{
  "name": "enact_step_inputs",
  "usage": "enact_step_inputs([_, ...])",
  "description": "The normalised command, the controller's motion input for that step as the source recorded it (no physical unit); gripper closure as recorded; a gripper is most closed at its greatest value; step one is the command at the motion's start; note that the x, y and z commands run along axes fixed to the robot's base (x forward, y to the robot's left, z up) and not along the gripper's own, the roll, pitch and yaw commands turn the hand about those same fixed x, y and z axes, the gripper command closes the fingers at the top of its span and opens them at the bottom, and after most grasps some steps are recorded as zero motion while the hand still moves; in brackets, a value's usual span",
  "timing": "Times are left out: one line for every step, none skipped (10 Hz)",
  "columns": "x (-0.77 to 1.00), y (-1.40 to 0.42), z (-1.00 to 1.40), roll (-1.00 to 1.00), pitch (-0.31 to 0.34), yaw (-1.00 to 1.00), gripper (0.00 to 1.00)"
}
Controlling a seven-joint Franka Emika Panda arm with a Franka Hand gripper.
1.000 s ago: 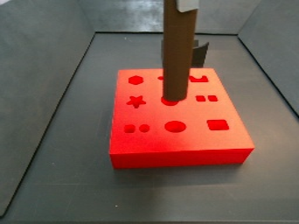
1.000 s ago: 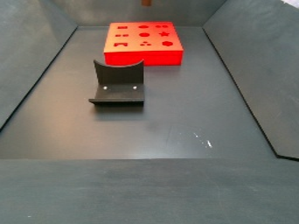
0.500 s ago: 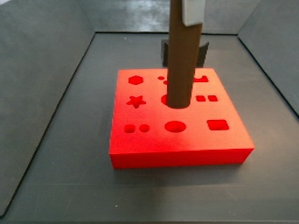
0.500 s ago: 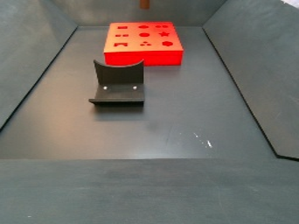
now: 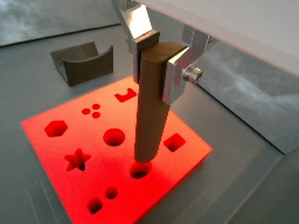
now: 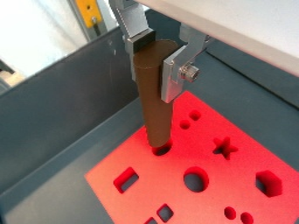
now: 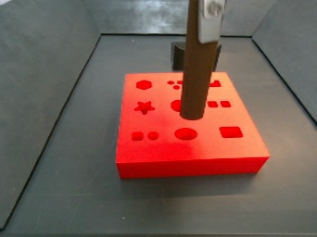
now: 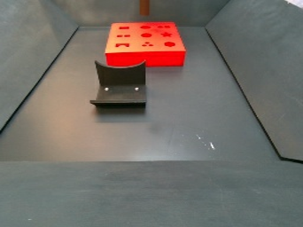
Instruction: Insert the oval object.
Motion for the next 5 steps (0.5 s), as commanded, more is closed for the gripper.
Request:
enact_step_inputs([0.04,-0.05,-0.25,0.13,0.024,0.1,1.0])
enact_step_inputs([0.0,-0.2,-0.16,0.18,0.021,0.06,1.0])
enact_step_inputs([0.0,-0.19,-0.12,0.27,0.019,0.05,1.0])
enact_step_inputs([0.0,-0.17,-0.09,0.3,0.04,0.07,1.0])
enact_step_inputs([0.04,-0.06,-0.12,0.3,0.067,0.09,1.0])
